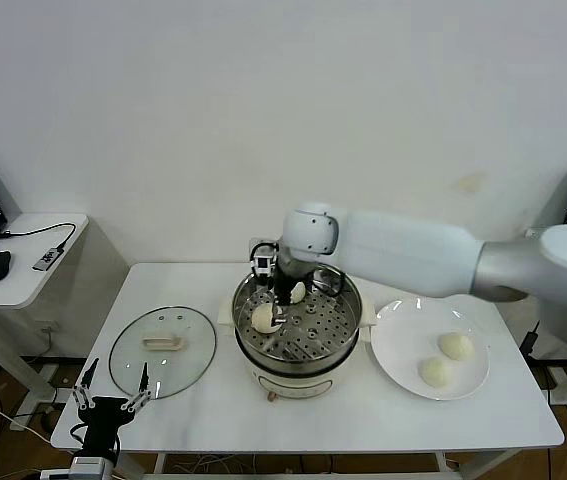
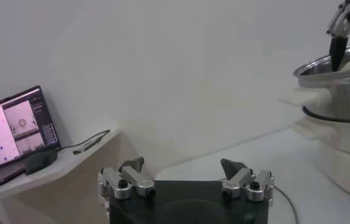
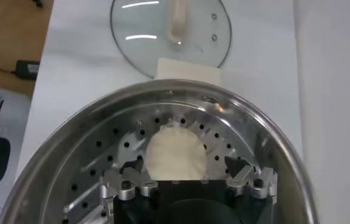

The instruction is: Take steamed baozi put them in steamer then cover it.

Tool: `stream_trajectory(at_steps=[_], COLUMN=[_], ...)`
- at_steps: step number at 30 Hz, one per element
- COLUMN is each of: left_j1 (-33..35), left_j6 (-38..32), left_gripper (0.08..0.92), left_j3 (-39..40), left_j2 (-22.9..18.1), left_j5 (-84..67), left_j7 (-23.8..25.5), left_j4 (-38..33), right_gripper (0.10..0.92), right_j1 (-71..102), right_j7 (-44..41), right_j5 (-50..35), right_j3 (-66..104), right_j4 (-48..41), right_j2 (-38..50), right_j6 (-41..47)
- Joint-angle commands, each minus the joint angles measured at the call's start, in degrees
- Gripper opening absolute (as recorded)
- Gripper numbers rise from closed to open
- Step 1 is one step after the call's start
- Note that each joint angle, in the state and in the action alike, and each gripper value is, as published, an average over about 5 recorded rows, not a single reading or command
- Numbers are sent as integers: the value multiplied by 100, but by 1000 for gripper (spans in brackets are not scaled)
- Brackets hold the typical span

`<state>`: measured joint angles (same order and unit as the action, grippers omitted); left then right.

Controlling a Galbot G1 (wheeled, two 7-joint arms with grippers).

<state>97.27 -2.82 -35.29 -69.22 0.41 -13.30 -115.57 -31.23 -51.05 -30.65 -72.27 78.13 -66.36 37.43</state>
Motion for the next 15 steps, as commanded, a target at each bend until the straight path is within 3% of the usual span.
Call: stream_trajectory(at_steps=[1,15], left_j1=[7,16], left_j6=[6,6], left_gripper=[823,823], left_j3=[-3,63], left_j2=[12,35], left_j5=[-4,14], left_j7=[4,14], left_j4=[-13,-31], right_gripper=[823,823], right_j1=[-959,-545], right_j7=[-1261,-1816], right_j5=[682,2025], right_j3=[-148,-81], right_j4=[818,1746], right_j2=[1358,3891], right_j6=[-723,-1919])
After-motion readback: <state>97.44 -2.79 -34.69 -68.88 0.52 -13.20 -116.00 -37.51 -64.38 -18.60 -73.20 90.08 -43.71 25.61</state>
